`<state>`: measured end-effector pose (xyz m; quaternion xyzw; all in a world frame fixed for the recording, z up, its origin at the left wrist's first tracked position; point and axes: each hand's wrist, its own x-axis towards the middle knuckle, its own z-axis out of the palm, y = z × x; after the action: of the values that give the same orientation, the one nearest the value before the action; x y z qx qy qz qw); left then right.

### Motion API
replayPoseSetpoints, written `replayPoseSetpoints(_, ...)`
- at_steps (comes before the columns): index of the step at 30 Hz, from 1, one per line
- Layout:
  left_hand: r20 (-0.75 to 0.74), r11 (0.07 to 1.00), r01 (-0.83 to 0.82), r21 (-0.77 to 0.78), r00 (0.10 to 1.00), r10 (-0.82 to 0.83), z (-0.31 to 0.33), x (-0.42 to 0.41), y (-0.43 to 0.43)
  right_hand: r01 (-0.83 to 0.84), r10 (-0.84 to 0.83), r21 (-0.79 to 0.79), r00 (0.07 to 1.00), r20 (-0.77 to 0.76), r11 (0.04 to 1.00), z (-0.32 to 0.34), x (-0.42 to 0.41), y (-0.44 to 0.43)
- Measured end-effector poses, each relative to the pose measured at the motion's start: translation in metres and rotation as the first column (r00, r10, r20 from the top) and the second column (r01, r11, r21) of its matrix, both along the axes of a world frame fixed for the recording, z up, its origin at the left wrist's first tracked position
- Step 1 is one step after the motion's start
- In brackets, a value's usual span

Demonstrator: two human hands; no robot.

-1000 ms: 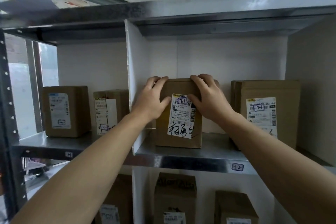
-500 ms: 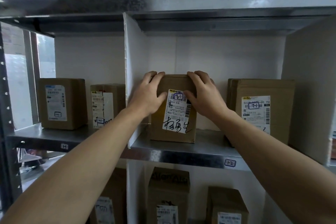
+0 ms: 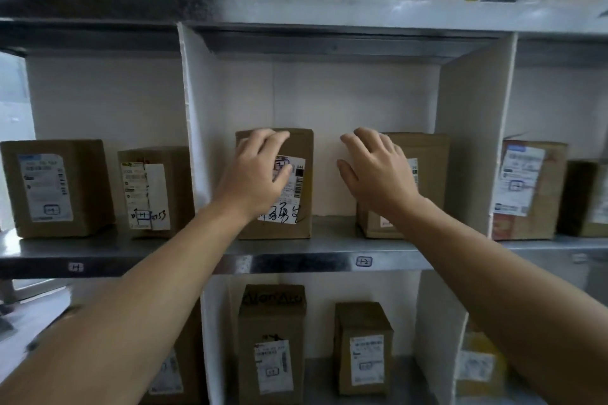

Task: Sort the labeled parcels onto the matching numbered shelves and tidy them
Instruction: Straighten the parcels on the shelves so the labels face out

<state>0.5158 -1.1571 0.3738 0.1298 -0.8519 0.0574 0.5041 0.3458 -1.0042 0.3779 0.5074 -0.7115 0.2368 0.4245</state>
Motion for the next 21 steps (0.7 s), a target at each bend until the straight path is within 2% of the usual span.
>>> replayPoseSetpoints(10, 0.098, 0.993, 0.103, -0.061, 0.99, -0.097, 0.008, -0.069, 0.056, 0.247, -0.249, 0.064, 0.968, 0.024, 0.967, -0.002, -0.056, 0.083)
replayPoseSetpoints(21, 0.082, 0.998, 0.056, -0.013, 0.995, -0.055, 0.021, -0.154, 0.085, 0.134, -0.137, 0.032, 0.985, 0.107, 0.99, 0.016, -0.111, 0.09)
